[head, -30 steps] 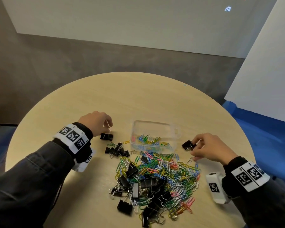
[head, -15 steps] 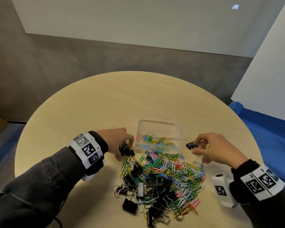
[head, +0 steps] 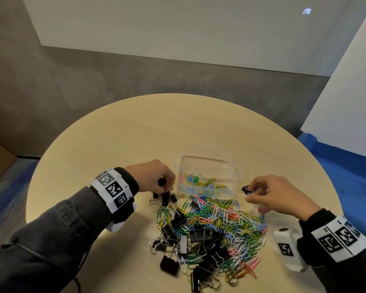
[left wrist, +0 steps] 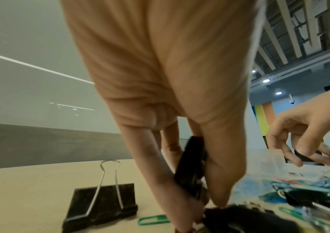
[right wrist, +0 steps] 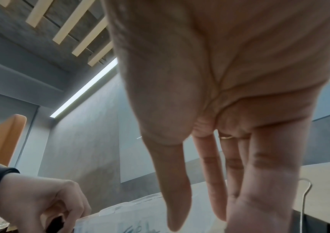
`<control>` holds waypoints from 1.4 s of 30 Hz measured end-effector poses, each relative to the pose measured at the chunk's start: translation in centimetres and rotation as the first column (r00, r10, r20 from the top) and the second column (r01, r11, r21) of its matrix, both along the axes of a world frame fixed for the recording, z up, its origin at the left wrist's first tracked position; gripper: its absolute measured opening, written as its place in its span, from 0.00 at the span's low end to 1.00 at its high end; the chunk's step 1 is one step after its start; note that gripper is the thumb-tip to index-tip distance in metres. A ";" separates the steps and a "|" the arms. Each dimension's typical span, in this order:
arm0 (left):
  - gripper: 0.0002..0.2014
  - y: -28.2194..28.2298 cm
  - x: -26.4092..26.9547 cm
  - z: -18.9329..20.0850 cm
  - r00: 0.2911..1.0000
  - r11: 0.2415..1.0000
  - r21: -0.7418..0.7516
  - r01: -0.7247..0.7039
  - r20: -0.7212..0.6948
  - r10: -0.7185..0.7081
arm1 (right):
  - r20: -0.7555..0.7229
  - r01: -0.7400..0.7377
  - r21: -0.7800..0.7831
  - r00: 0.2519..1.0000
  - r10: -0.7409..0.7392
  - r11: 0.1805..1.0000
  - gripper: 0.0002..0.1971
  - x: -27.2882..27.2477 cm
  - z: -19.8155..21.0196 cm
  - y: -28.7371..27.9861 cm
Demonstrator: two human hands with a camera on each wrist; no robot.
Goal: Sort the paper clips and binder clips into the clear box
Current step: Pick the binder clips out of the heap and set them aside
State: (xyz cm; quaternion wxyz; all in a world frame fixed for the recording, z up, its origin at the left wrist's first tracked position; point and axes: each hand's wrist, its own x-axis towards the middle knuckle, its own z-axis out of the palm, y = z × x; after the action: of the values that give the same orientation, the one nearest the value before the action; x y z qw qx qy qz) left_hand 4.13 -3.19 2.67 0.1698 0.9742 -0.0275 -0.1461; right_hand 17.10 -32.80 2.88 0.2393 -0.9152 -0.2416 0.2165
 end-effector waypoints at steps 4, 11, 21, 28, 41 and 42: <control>0.12 1.5 -0.3 1.5 0.993 0.992 0.037 -0.122 0.008 0.122 | 0.004 0.008 0.016 1.000 -0.009 1.000 0.10 0.2 0.3 -0.1; 0.05 2.5 -1.4 1.1 0.954 0.938 0.271 -0.214 -0.150 0.261 | 0.005 0.001 0.005 1.000 -0.001 1.000 0.11 0.0 0.3 -0.1; 0.26 -0.7 -1.9 -0.9 0.998 0.974 0.228 -0.014 -0.053 0.027 | 0.204 -0.465 0.091 0.874 0.441 0.881 0.04 -5.5 2.7 5.0; 0.06 -0.2 -2.0 -0.7 0.998 0.972 0.231 -0.046 -0.025 0.053 | 0.161 -0.603 -0.076 0.779 0.606 0.794 0.16 -8.2 2.3 10.2; 0.08 2.4 -2.9 1.5 0.956 0.971 0.137 -0.196 -0.193 0.221 | -0.036 -0.669 -0.313 0.718 0.695 0.674 0.26 -9.8 1.8 13.8; 0.08 2.7 -3.0 1.6 0.951 0.967 0.152 -0.204 -0.203 0.232 | -0.057 -0.689 -0.299 0.703 0.709 0.660 0.26 -10.0 2.0 13.9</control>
State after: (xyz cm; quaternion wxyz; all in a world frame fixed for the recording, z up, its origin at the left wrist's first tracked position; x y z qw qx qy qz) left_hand 1.15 -0.47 4.26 0.1236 0.9581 0.1088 -0.2344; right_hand 7.09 -18.89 4.88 -0.0107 -0.7834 -0.5463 0.2961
